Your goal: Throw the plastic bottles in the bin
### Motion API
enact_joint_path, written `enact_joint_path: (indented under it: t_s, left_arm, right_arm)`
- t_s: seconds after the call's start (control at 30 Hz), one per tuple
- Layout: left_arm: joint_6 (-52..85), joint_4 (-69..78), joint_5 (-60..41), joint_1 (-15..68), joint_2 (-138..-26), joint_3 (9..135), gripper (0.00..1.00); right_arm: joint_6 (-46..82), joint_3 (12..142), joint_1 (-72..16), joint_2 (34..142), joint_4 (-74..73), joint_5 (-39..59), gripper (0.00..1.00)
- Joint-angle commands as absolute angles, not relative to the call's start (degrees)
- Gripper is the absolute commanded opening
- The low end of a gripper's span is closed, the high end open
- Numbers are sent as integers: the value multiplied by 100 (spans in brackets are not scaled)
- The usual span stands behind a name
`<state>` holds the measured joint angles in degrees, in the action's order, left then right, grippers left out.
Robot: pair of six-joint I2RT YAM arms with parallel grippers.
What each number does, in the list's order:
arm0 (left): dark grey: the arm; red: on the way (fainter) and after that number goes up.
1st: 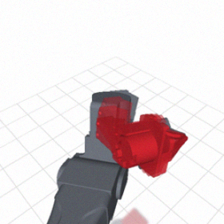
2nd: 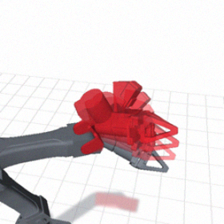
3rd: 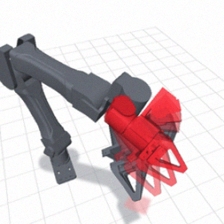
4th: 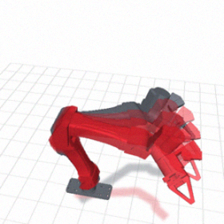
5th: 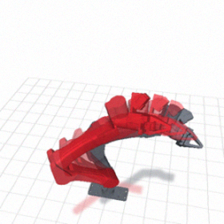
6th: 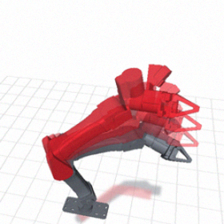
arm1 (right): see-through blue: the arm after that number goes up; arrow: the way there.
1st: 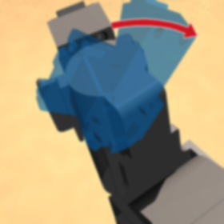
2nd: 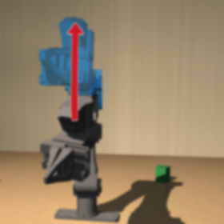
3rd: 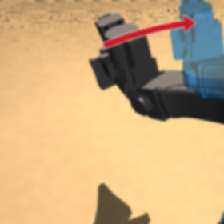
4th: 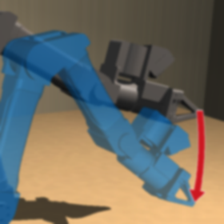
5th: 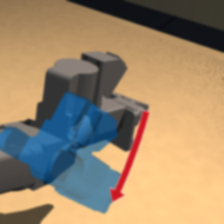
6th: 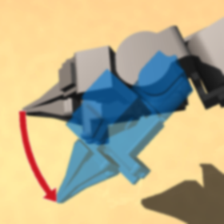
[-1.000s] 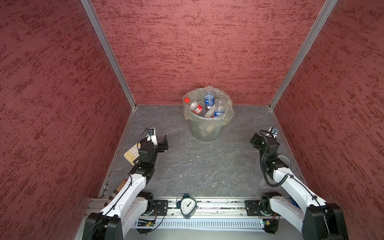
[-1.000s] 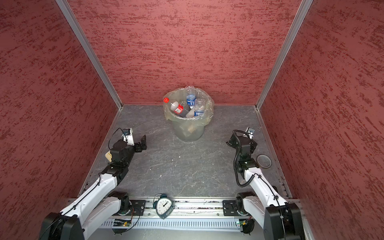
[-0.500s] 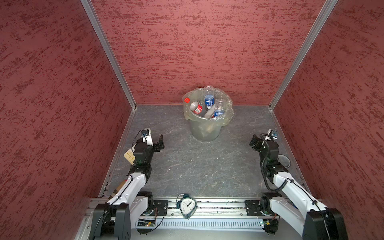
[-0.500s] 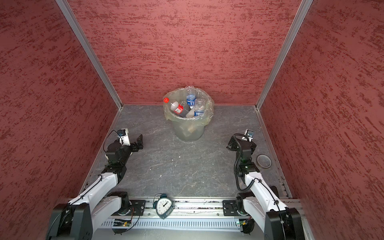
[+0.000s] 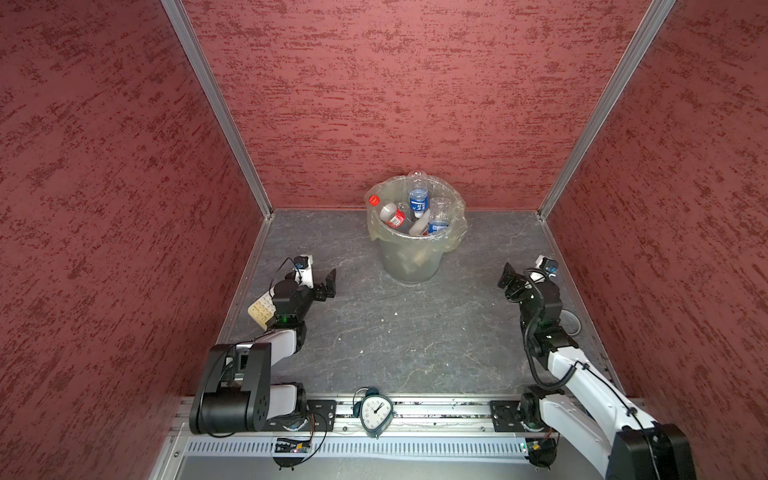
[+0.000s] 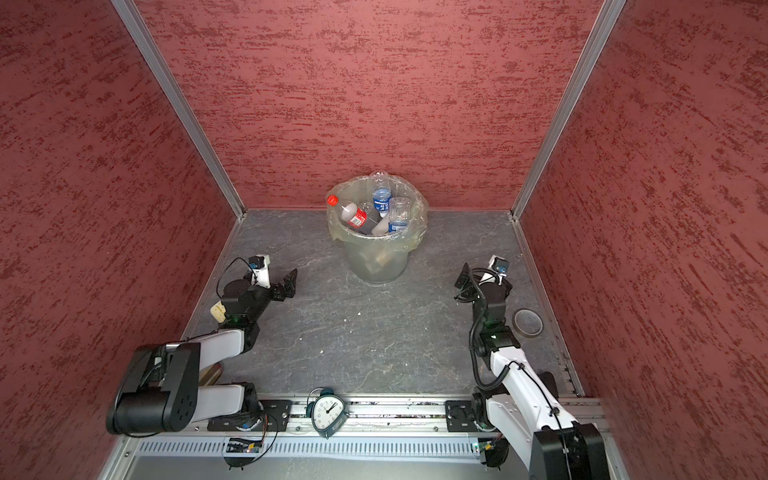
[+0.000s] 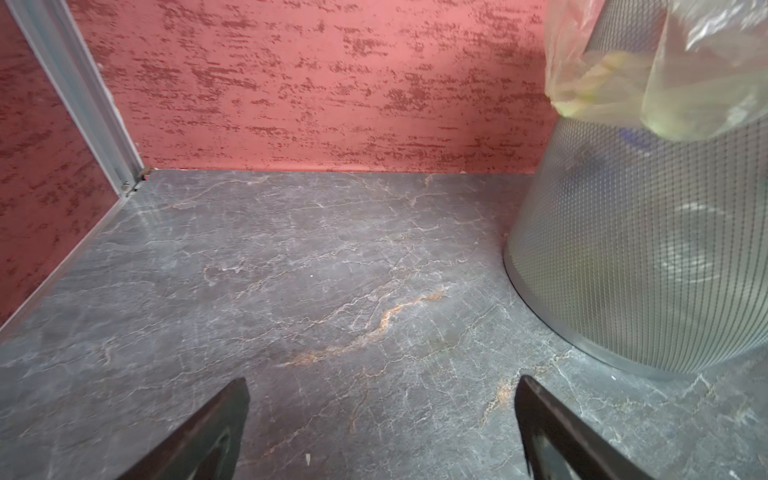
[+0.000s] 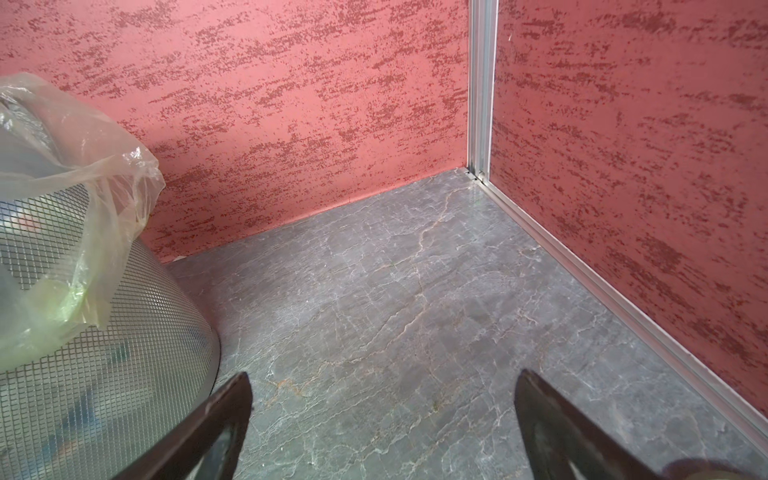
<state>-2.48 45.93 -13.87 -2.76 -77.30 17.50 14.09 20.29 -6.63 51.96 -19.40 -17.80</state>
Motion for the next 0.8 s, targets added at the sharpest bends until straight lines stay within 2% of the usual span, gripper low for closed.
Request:
enact_joint_path:
  t_s: [0.0, 0.07, 0.37, 0.5, 0.77]
  left_arm:
    - [-422, 5088, -1765, -337, -8112, 1849, 100]
    - [-414, 5403, -1767, -335, -8335, 1808, 99]
    - [-334, 4674, -1587, -367, -8500, 2268, 99]
    - [-226, 5375, -1547, -429, -8801, 2054, 99]
    - [-235, 5296, -1591, -432, -8802, 2081, 99]
  right_arm:
    - [1205, 1918, -644, 5309, -2430, -1929, 99]
    - [1052, 1925, -645, 5374, -2476, -1951, 99]
    - [529, 2067, -650, 6214, -3164, -1717, 98]
    - [282, 2138, -646, 6667, -3502, -1268, 98]
    - [-184, 1915, -636, 7125, -4213, -1237, 98]
